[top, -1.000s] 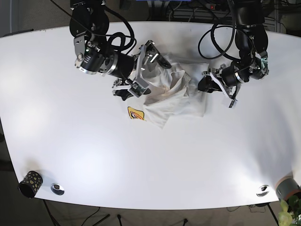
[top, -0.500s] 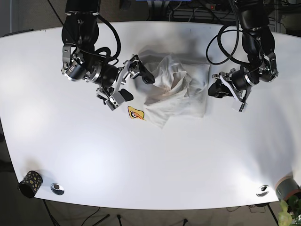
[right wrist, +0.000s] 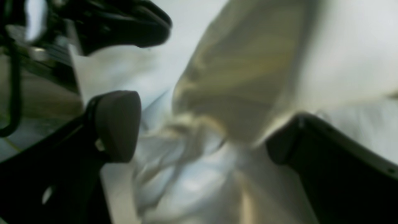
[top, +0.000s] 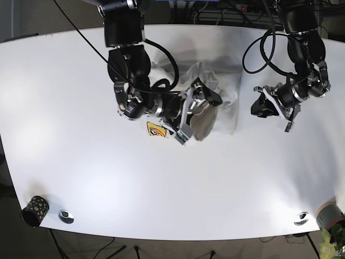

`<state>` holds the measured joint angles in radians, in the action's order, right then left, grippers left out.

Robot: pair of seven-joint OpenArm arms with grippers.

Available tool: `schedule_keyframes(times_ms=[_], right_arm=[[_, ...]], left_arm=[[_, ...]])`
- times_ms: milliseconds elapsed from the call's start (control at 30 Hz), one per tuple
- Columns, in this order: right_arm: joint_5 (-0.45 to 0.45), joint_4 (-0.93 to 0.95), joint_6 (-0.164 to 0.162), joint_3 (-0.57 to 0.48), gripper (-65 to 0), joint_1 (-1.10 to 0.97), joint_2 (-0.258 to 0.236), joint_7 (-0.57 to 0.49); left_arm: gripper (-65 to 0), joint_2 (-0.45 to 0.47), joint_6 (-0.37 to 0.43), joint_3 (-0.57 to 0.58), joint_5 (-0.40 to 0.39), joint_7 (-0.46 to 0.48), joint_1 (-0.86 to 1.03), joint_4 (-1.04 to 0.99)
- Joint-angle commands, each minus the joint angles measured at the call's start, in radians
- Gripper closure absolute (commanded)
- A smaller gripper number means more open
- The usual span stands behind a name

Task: Fold the T-shirt properly
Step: 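Grasp the bundle's end with the right gripper and fold it over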

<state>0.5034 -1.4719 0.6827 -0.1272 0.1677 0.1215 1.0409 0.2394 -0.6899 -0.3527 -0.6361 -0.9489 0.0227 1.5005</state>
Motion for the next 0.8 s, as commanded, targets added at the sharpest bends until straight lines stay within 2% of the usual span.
schedule_keyframes(times_ms=[0,133,333,567,767], right_arm=[[-0.012,-0.016,0.015,-0.061,-56.1,0.042,0.036,-0.055],[-0.041,-0.022,0.015,-0.128,-56.1,0.071,0.036,-0.070],[-0.045,-0.105,0.015,-0.105,-56.1,0.045,0.036,-0.061],[-0.036,-0.252,0.015,-0.030,-56.1,-0.092,-0.044,-0.024],[-0.039,-0.373,0.015,-0.027,-55.6,-0.236,-0.059,-0.023]], left_arm=[[-11.2,0.024,-0.006,-0.059,-0.018,0.020,0.001,0.032],[-11.2,0.058,-0.007,-0.113,-0.018,0.020,0.000,0.030],[-11.2,0.111,-0.007,-0.111,-0.015,0.021,-0.002,0.021],[-11.2,0.105,-0.007,-0.110,-0.014,0.021,-0.002,0.024],[-11.2,0.104,-0.007,-0.061,-0.014,0.021,-0.004,0.024]])
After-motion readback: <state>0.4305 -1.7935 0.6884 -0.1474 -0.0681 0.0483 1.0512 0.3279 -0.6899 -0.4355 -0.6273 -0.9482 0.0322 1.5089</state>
